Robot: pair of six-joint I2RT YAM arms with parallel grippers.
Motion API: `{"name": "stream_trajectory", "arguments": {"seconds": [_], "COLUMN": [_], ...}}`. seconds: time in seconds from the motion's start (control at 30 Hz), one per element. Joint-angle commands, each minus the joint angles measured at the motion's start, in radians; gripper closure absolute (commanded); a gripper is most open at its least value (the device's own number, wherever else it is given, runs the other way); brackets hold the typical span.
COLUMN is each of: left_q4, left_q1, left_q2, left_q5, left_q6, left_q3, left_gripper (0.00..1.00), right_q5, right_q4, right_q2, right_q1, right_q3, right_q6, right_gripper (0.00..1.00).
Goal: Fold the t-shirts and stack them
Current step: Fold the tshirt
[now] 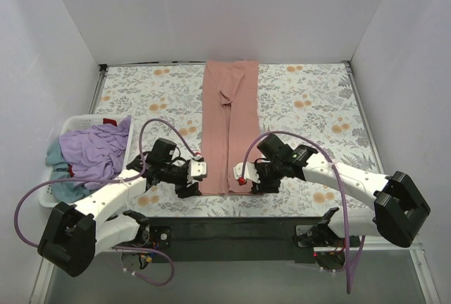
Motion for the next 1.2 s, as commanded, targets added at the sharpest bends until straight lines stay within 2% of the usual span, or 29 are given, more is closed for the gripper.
{"name": "stream_trajectory", "arguments": {"seconds": [0.0, 0.1, 0.43, 0.57, 0.63, 0.73, 0.77, 0.8, 0.83, 0.87, 0.97, 1.03, 1.17], "left_q4": [0.114, 0.194, 0.234, 0.236, 0.236, 0.237, 0.236, 0.236, 0.236, 0.234, 0.211, 0.176, 0.096], "left_q1": [-0.051, -0.088, -0.145, -0.161, -0.177, -0.195, -0.198, -0.201, -0.201, -0.201, -0.214, -0.259, -0.319], "left_q2": [-0.015, -0.015, 0.074, 0.086, 0.089, 0.099, 0.111, 0.114, 0.119, 0.117, 0.059, -0.007, -0.101], "left_q5": [-0.067, -0.121, -0.213, -0.249, -0.265, -0.282, -0.285, -0.290, -0.290, -0.287, -0.244, -0.233, -0.192], "left_q6": [0.041, 0.028, 0.063, 0.086, 0.093, 0.104, 0.106, 0.106, 0.104, 0.098, 0.074, 0.052, 0.008], "left_q3": [-0.061, -0.094, -0.119, -0.140, -0.144, -0.150, -0.150, -0.151, -0.150, -0.148, -0.131, -0.110, -0.067], "left_gripper": [0.49, 0.50, 0.51, 0.54, 0.57, 0.67, 0.72, 0.81, 0.86, 0.88, 0.96, 1.00, 1.00], "right_q5": [-0.011, -0.002, 0.043, 0.063, 0.080, 0.094, 0.098, 0.106, 0.112, 0.117, 0.126, 0.118, 0.068], "right_q4": [0.084, 0.108, 0.180, 0.220, 0.237, 0.246, 0.246, 0.246, 0.243, 0.240, 0.200, 0.162, 0.076], "right_q2": [0.016, 0.030, 0.069, 0.097, 0.103, 0.106, 0.106, 0.106, 0.105, 0.102, 0.051, -0.015, -0.052], "right_q1": [0.028, 0.052, 0.094, 0.113, 0.117, 0.120, 0.123, 0.124, 0.126, 0.132, 0.167, 0.205, 0.255], "right_q3": [-0.026, -0.054, -0.144, -0.176, -0.195, -0.212, -0.215, -0.218, -0.221, -0.221, -0.199, -0.173, -0.086], "right_q6": [-0.034, -0.029, -0.017, 0.001, 0.009, 0.014, 0.018, 0.021, 0.027, 0.030, 0.047, 0.058, 0.080], "right_gripper": [0.41, 0.43, 0.45, 0.54, 0.55, 0.67, 0.77, 0.82, 0.88, 0.98, 0.99, 0.99, 0.99]}}
